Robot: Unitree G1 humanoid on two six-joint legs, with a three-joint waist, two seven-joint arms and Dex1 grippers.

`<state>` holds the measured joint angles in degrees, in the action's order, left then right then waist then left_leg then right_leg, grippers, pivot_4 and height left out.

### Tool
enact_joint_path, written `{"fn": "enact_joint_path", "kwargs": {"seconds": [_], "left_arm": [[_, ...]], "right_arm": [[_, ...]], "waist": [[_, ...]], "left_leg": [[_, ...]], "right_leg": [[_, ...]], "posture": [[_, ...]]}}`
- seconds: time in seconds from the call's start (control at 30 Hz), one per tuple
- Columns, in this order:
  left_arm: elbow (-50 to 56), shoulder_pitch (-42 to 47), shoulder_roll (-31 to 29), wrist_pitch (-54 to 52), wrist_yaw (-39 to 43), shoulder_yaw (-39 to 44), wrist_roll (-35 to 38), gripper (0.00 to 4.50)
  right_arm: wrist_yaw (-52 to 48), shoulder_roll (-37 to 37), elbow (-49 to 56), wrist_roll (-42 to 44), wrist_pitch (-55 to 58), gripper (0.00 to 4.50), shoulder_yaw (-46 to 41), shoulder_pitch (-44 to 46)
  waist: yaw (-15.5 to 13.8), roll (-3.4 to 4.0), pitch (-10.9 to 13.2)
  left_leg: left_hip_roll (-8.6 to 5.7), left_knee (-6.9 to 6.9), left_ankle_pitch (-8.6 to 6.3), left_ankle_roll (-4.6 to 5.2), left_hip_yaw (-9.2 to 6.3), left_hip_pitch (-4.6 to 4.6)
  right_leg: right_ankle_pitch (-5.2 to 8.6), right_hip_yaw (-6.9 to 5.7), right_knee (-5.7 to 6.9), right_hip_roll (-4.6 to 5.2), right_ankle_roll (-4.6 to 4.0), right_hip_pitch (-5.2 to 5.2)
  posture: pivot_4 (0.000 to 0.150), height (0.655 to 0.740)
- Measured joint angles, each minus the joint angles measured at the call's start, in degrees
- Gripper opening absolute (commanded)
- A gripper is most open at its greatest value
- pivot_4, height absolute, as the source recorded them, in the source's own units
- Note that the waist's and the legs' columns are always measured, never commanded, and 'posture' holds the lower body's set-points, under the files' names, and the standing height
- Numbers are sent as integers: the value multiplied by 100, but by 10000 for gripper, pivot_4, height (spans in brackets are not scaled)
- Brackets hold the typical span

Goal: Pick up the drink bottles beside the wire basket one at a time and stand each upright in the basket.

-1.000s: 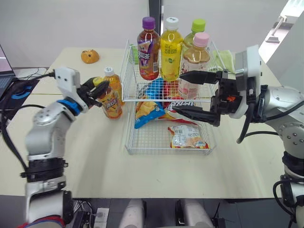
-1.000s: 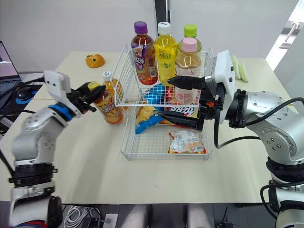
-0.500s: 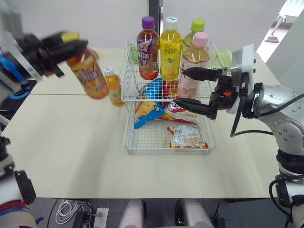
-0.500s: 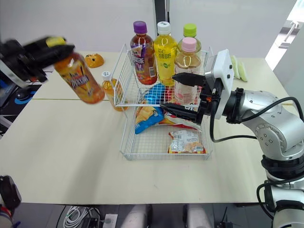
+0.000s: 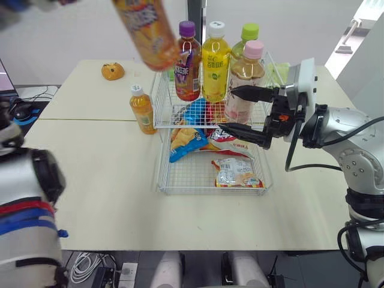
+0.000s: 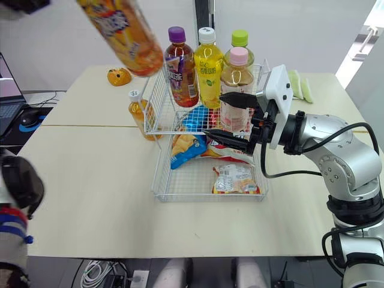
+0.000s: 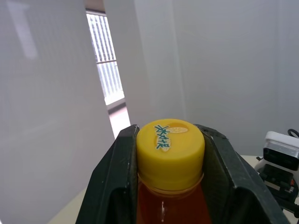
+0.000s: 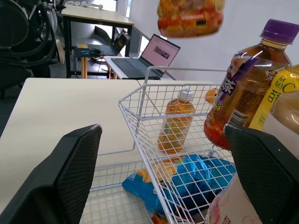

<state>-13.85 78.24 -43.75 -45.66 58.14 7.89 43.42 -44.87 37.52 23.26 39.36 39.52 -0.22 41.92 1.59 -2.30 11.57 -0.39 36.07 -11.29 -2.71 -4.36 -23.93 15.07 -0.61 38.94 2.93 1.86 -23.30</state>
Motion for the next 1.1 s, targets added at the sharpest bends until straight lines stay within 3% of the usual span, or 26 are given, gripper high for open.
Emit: {"fn": "enact_joint_path", "kwargs": {"seconds": [0.43,0.97,1.0,1.1], "left_arm": [[-360,-789,1253,1529,254,-778,-1277,13691],[-364,-905,1522,1539,632,-770,-1431,13691],[-361,-913,1525,1539,628,-767,-1432,20986],[-361,-958,1565,1539,622,-761,-1432,29669]], "right_arm": [[521,254,724,213,448,45000,-462,-436],[815,468,1037,498,748,45000,-752,-649],[823,473,1037,515,748,45000,-752,-649],[825,480,1038,535,747,45000,-752,-655]], "waist": [[14,4,3],[16,5,2],[16,5,2],[15,5,2]], "left_leg": [[0,-1,0,1,4,-11],[-2,0,0,1,3,-7],[-2,0,0,1,3,-7],[-2,1,0,1,2,-7]], "right_leg": [[0,4,2,0,-4,-15],[0,4,1,1,-3,-8],[0,4,1,1,-3,-8],[0,3,1,1,-3,-8]], "posture": [[1500,7400],[1500,7400],[1500,7400],[1500,7400]]}}
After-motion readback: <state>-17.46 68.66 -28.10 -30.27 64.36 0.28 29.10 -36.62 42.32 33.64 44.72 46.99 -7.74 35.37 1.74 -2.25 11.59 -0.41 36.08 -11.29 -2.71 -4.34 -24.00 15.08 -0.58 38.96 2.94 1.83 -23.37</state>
